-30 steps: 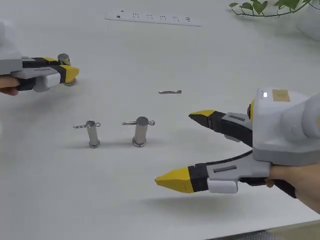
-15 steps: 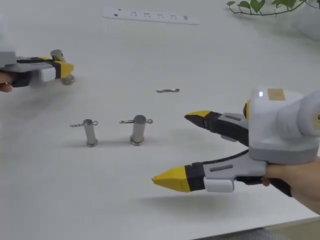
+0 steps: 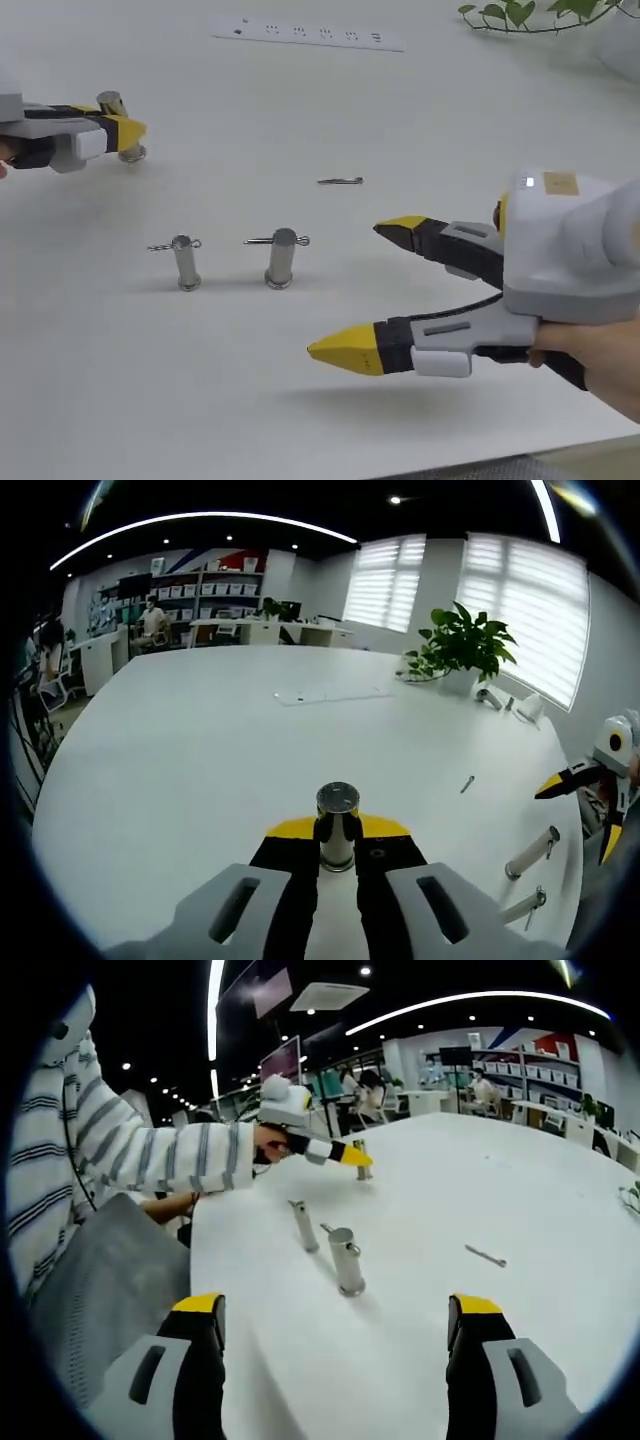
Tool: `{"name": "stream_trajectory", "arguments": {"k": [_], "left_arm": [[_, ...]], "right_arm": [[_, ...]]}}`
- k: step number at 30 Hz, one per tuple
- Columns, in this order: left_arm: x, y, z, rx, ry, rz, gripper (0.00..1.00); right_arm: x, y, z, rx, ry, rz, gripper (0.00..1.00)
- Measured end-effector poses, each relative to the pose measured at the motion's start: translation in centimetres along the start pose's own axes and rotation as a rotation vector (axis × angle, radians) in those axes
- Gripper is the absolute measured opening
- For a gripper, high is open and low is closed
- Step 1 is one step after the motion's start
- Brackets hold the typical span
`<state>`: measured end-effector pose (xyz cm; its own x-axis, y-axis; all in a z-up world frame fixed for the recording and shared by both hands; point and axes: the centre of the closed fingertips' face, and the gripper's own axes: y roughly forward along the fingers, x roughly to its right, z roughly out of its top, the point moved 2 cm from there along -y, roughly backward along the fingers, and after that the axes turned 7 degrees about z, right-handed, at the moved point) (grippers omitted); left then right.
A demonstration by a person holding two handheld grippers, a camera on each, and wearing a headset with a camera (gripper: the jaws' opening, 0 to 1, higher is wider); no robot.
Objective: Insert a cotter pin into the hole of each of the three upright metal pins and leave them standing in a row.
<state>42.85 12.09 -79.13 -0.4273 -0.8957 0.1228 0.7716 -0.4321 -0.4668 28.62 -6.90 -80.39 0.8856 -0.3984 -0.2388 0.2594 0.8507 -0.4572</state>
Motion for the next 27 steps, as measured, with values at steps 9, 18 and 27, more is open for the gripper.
{"name": "stream_trajectory", "arguments": {"k": [9,18,27], "left_arm": [[-2.2,-2.6,0.2,-0.012,0.031,-0.006,0.11],[-3.3,-5.7,-0.2,0.006,0.034,0.000,0.11],[-1.9,-9.2,-2.2,-0.016,0.058,0.011,0.11]], "right_arm": [[-0.5,0.2,0.2,-0.001,-0.010,0.013,0.93],[-1.1,0.1,0.5,0.009,-0.008,0.030,0.92],[-1.4,0.0,0.8,0.011,-0.018,0.033,0.92]]}}
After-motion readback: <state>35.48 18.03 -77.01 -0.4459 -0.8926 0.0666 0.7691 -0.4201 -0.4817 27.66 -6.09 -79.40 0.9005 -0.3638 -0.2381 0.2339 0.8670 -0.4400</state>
